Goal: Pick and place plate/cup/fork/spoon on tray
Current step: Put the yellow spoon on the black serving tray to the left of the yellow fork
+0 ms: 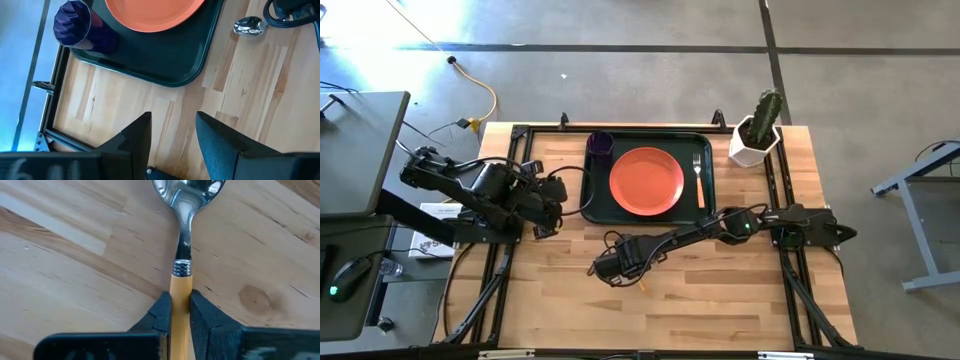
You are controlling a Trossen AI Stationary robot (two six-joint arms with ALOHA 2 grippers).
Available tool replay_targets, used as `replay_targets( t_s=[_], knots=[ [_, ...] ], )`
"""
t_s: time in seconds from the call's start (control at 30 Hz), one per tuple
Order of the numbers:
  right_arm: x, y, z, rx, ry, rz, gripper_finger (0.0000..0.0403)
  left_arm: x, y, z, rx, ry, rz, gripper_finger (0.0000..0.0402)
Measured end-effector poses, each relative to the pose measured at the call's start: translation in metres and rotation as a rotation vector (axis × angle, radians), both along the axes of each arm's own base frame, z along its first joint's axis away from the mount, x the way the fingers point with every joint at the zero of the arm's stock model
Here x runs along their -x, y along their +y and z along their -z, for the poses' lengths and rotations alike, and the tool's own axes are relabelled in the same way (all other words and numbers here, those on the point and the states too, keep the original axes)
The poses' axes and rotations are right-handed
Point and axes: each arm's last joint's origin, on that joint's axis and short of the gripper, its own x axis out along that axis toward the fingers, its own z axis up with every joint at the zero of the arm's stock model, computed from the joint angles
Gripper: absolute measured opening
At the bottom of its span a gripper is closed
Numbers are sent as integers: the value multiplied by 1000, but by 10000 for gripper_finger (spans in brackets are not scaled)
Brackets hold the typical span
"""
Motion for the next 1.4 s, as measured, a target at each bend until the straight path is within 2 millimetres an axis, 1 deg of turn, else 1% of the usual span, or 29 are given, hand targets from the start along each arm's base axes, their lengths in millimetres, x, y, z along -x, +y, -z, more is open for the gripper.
replay_targets(
  t_s=[0.63,0.87,1.07,1.4],
  knots=[
    [-1,0,-5,30,-22,-1,17,0,0,0,-28,31,77,145],
    [1,-1,-24,50,-69,10,17,0,0,0,-32,37,90,145],
    [6,-4,-42,108,-95,9,17,0,0,0,-32,36,90,145],
    [18,-23,-69,236,-68,-22,17,0,0,0,-32,36,90,145]
  ],
)
